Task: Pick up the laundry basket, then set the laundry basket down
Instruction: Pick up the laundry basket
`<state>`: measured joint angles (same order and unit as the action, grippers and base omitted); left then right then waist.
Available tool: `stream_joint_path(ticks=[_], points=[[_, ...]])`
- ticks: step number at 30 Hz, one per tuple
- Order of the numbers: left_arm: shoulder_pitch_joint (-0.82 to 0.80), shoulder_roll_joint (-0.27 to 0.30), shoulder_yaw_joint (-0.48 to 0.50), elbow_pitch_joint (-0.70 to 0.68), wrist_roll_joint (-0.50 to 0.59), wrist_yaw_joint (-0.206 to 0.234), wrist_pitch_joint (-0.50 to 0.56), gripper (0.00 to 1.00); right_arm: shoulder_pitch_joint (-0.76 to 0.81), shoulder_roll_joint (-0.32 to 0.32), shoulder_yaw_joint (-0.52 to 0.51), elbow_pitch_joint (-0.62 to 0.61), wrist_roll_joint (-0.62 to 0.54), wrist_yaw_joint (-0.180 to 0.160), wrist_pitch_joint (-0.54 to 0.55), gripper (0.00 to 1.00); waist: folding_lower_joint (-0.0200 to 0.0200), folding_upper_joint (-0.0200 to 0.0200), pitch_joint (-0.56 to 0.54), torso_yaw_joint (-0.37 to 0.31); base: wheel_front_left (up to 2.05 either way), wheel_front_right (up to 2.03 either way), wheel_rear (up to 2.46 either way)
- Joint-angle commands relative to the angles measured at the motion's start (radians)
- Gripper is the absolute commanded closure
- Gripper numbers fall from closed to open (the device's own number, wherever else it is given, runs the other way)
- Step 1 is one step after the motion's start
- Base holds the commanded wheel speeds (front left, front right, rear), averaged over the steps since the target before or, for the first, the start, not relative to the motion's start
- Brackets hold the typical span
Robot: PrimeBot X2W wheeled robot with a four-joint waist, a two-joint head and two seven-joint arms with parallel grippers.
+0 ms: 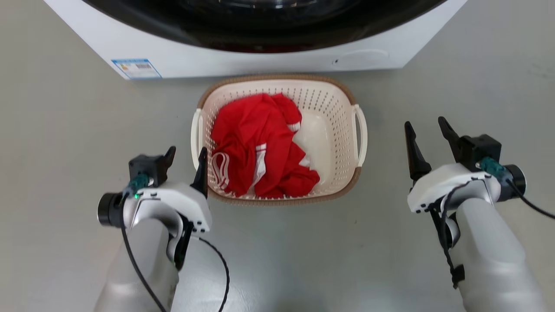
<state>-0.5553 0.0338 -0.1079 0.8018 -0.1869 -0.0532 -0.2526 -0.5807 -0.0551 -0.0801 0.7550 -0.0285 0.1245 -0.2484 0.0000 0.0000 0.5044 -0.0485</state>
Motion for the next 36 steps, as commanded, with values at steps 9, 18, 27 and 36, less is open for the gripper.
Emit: stream_joint_path(ticks=[9,18,27,36], points=[[-0.184,0.016,-0.018,0.135,-0.03,-0.001,-0.009,0.0,-0.166,0.005,0.016,0.189,-0.028,0.006,-0.013,0.0,0.0,0.0,0.149,0.013,0.0,0.0,0.0],[-0.287,0.017,-0.028,0.207,-0.008,0.001,-0.009,0.0,-0.253,0.005,0.043,0.241,-0.021,0.006,-0.013,0.0,0.0,0.0,0.229,0.021,0.0,0.0,0.0],[-0.348,0.017,-0.025,0.253,-0.008,0.011,-0.009,0.0,-0.303,0.005,0.055,0.268,-0.014,0.006,-0.013,0.0,0.0,0.0,0.275,0.021,0.0,0.0,0.0],[-0.397,0.019,-0.02,0.297,-0.004,0.018,-0.009,0.0,-0.34,0.005,0.059,0.281,-0.017,0.006,-0.013,0.0,0.0,0.0,0.328,0.025,0.0,0.0,0.0]])
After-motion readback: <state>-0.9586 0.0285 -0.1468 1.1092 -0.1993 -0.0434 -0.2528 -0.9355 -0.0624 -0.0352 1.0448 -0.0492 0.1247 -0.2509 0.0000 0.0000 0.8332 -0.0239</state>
